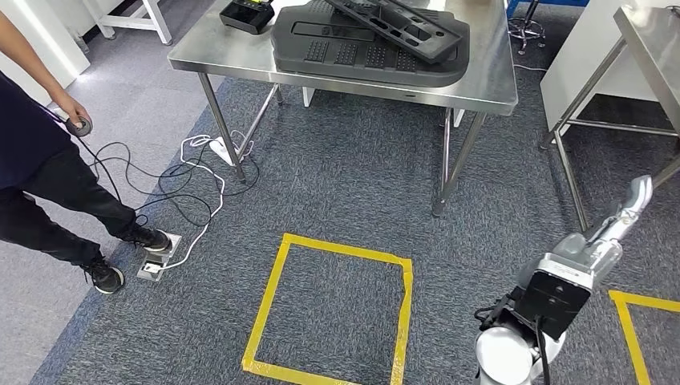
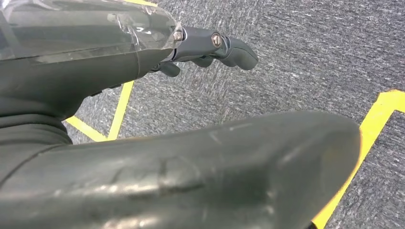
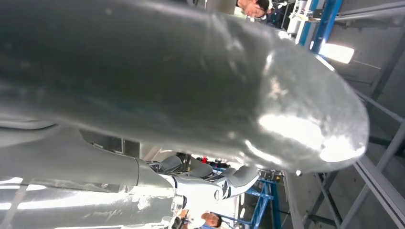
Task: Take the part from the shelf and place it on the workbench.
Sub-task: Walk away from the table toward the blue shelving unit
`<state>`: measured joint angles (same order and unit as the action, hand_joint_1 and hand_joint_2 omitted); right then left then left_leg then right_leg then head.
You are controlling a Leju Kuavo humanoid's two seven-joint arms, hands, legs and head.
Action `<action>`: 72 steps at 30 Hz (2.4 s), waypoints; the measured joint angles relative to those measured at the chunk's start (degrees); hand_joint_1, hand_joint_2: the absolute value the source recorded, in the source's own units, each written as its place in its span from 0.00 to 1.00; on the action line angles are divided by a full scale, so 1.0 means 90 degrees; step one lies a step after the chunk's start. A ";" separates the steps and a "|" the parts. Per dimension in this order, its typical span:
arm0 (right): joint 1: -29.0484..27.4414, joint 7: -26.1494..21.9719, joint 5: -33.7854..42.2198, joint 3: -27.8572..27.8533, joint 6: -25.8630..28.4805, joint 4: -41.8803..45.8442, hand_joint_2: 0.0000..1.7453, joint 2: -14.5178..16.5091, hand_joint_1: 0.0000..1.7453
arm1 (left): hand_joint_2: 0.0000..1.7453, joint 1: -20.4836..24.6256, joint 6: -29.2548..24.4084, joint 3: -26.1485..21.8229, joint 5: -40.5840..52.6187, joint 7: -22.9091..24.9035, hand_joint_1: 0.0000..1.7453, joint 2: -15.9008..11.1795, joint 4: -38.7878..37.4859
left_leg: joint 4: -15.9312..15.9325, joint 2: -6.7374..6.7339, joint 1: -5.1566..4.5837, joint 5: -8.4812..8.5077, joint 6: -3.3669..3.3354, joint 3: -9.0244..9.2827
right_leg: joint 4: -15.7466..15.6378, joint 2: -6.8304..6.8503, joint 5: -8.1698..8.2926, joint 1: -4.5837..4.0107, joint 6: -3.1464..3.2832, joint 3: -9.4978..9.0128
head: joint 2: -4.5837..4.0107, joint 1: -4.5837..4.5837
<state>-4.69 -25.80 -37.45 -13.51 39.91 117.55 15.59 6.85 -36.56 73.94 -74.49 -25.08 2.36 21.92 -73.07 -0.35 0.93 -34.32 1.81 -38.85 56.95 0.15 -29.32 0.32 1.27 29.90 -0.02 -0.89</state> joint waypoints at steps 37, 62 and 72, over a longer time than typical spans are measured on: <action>-0.0092 0.0129 0.0047 0.0107 0.0008 0.0096 0.00 -0.0055 0.00 | 0.00 0.0003 -0.0021 0.0000 0.0032 -0.0036 0.00 0.0012 -0.0017 | 0.1376 0.0481 0.0086 0.0419 -0.0074 0.0776 | 0.0292 -0.0647 0.0060 0.0033 -0.0207 0.0335 | 0.0000 0.0008; -0.0055 0.0179 0.0023 0.0146 0.0012 0.0160 0.00 -0.0089 0.00 | 0.00 -0.0012 -0.0015 0.0000 -0.0002 -0.0066 0.00 0.0046 -0.0052 | -0.0164 -0.0032 -0.0024 -0.0340 -0.0086 0.0152 | 0.0019 -0.0219 0.0210 -0.0028 0.0012 0.0223 | 0.0000 -0.0092; -0.0050 0.0224 0.0012 0.0177 0.0014 0.0164 0.00 -0.0102 0.00 | 0.00 0.0006 -0.0012 -0.0003 -0.0019 -0.0111 0.00 0.0049 -0.0063 | 0.1530 0.0224 0.0045 0.0554 -0.0250 0.0776 | 0.0338 -0.0663 0.0068 -0.0014 -0.0241 0.0428 | 0.0000 -0.0061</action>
<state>-5.14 -23.78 -37.34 -11.91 40.04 119.02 14.67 6.91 -36.67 73.92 -74.66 -26.07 2.80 21.35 -59.30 1.67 1.34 -29.34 -0.44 -31.86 59.99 -5.81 -28.70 0.19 -0.90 33.74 -0.02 -1.44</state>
